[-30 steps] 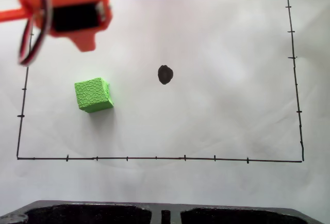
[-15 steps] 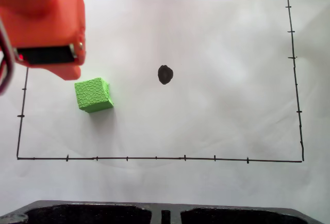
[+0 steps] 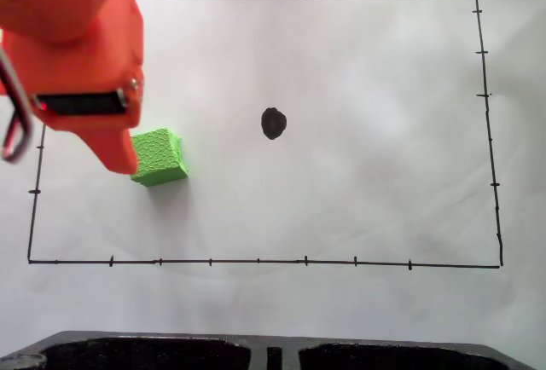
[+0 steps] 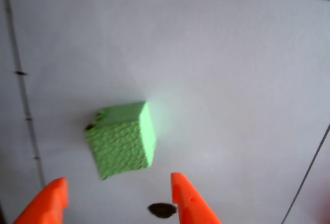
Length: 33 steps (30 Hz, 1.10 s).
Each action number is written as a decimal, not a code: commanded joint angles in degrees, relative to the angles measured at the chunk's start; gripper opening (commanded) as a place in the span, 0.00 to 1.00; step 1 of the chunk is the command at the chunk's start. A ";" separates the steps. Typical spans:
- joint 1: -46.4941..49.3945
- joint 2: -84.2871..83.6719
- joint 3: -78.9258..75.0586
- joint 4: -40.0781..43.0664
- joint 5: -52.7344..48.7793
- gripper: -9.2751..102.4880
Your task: Grasp the colored block, Place it on the black dot, and then return the arm to the default position.
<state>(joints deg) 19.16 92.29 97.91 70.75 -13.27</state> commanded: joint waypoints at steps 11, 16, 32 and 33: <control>-2.64 -6.24 -5.10 -2.29 -2.55 0.38; -3.16 -10.02 -6.86 -2.72 -3.08 0.37; -2.72 -15.64 -8.79 -3.87 -2.99 0.37; -2.72 -15.91 -9.05 -3.78 -3.08 0.37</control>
<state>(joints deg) 16.08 76.38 91.49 67.06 -16.26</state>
